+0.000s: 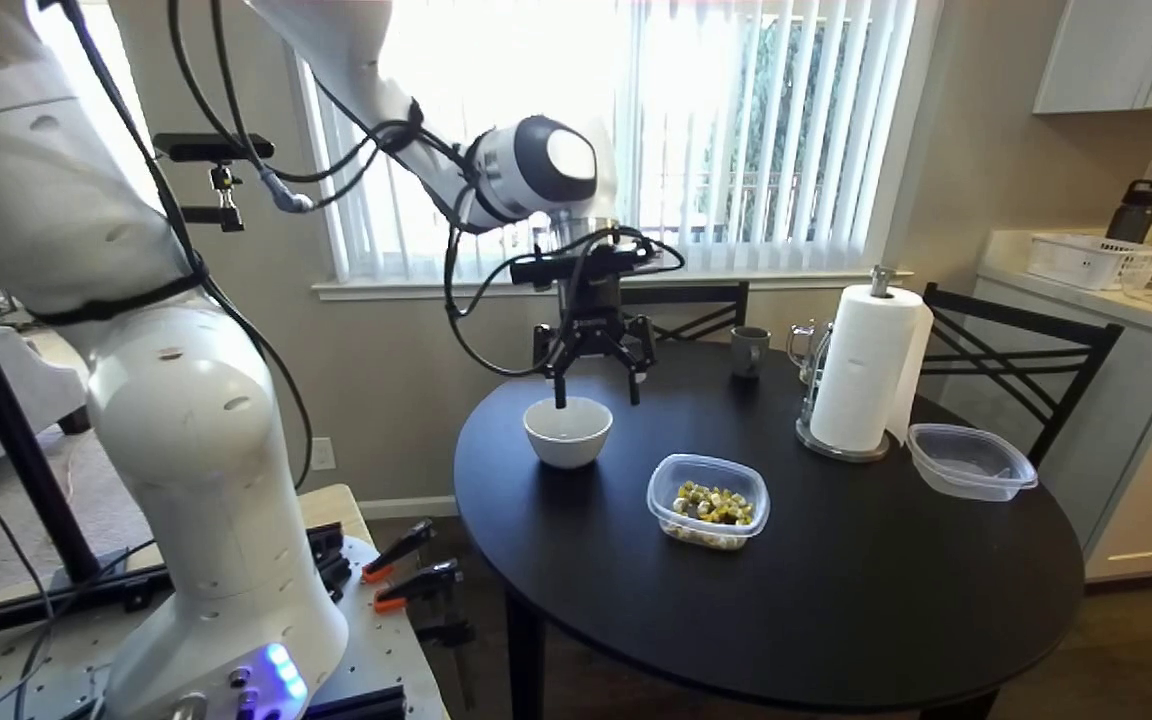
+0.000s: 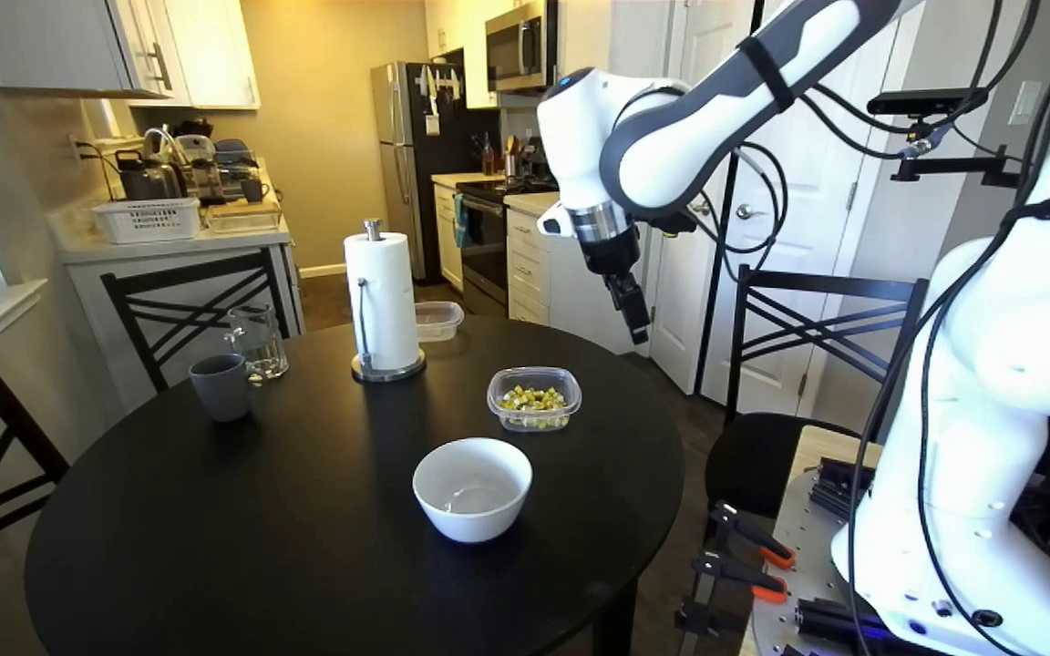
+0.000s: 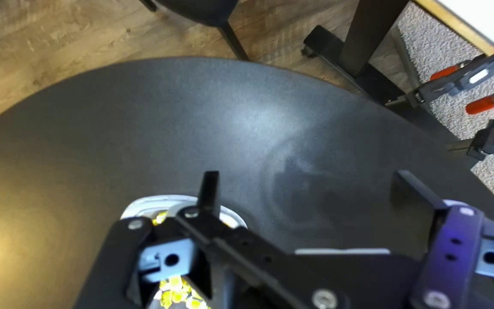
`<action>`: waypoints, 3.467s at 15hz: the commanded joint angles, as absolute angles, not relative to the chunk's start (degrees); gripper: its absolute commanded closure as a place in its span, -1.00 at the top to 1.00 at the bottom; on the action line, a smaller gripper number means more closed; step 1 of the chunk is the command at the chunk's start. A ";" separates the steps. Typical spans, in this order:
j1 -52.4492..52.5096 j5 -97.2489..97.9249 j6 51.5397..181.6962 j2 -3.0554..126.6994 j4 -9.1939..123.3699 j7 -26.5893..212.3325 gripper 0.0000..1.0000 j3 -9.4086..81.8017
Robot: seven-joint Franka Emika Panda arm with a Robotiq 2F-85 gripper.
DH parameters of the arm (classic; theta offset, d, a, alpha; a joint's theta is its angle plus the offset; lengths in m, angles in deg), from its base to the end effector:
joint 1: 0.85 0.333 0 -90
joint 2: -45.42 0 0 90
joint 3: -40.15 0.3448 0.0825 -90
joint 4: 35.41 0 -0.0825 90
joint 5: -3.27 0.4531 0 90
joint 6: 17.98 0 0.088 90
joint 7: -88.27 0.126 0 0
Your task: Pour the contents in the container inside the bowl
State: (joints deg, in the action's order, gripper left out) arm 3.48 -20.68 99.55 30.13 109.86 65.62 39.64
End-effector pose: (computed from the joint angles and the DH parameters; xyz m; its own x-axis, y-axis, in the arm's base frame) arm 0.4525 0.0015 0.3220 0.7402 0.5768 -0.3457 0.6572 -0.7293 0.1905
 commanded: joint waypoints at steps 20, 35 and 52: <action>-4.45 -3.17 110.81 75.28 74.38 49.13 1.00 42.15; -3.98 -6.49 108.36 77.87 78.65 48.60 0.37 44.17; -1.35 -10.30 123.81 62.47 94.18 60.38 -0.91 43.40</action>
